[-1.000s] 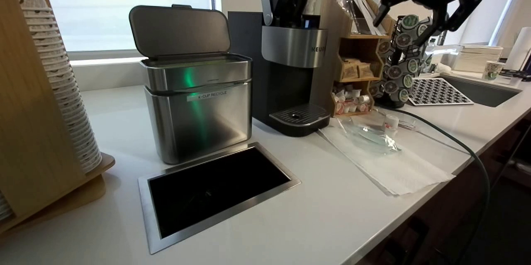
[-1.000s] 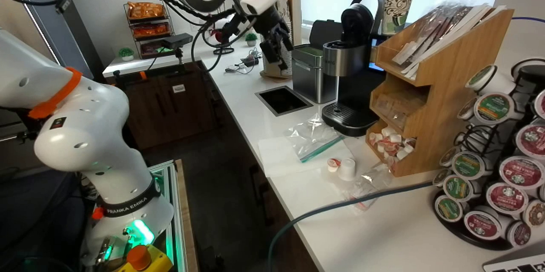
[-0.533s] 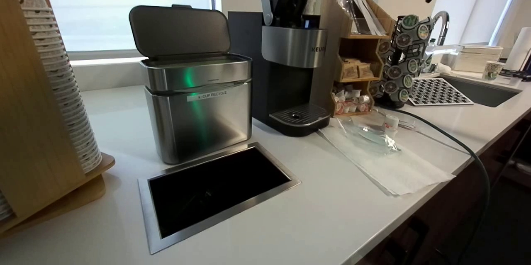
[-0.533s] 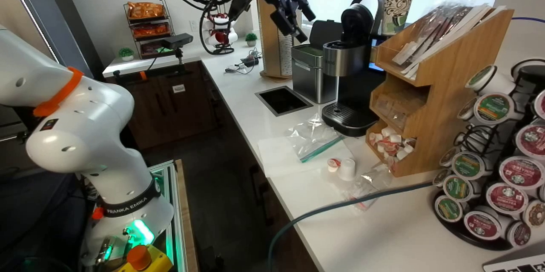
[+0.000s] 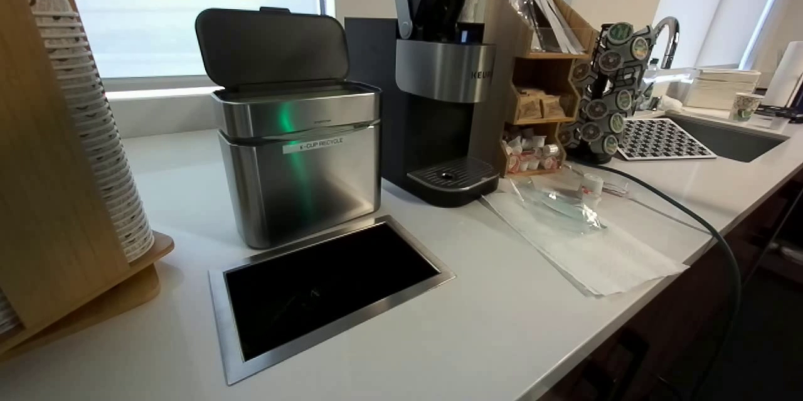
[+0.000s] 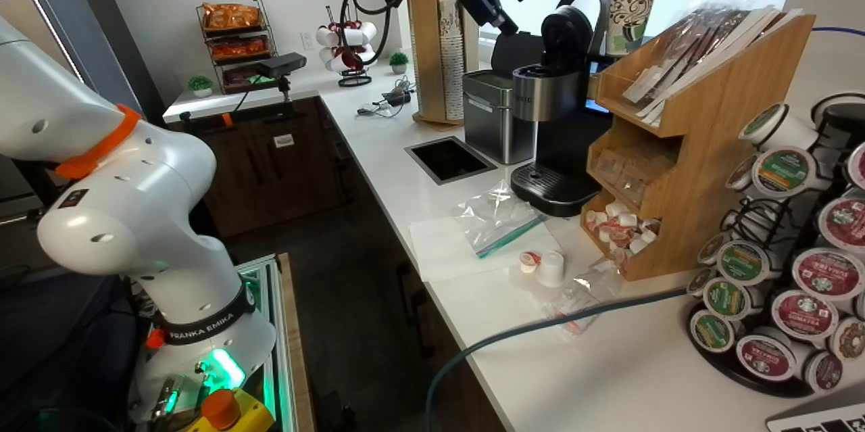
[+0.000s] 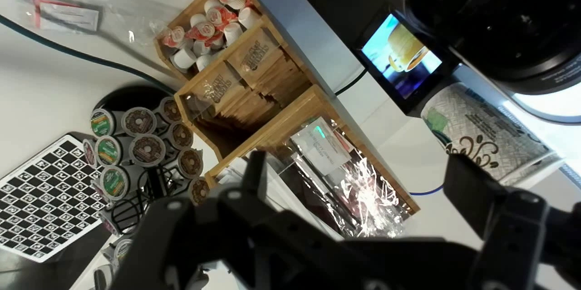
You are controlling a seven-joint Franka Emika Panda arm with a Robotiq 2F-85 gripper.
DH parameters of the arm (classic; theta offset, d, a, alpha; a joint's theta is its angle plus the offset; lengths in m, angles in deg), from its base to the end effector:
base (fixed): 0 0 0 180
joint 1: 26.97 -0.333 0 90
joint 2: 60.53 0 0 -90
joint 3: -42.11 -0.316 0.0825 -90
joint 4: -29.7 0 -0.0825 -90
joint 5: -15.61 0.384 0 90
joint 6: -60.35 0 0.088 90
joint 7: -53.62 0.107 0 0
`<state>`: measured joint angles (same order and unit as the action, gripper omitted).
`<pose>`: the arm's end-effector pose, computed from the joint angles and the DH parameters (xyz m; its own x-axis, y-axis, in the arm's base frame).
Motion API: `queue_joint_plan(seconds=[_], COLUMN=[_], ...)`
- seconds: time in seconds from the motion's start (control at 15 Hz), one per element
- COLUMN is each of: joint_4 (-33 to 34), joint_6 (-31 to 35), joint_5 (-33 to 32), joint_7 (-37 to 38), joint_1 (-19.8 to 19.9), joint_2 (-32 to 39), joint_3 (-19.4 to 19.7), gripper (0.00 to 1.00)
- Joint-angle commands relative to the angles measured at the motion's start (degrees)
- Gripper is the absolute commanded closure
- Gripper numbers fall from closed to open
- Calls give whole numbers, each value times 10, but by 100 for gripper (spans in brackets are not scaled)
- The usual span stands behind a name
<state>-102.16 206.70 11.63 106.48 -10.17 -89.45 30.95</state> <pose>0.4520 -0.0272 0.6216 0.3641 -0.7637 0.5332 -0.6535 -0.6173 -0.4379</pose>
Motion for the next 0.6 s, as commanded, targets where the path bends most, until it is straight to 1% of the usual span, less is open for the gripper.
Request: queue_joint_plan(seconds=[0.0,0.2,0.27,0.47,0.53], joint_4=[2,2,3,20,33], joint_6=[-2,-2,2,17,19], joint_5=[-9,-10,-14,-3,8], joint_7=[5,5,29,25,7], joint_1=[-12,-12,1,-6,-16], joint_2=[3,3,2,14,22], joint_3=[11,10,5,22,35], gripper=[0,0,0,0,0])
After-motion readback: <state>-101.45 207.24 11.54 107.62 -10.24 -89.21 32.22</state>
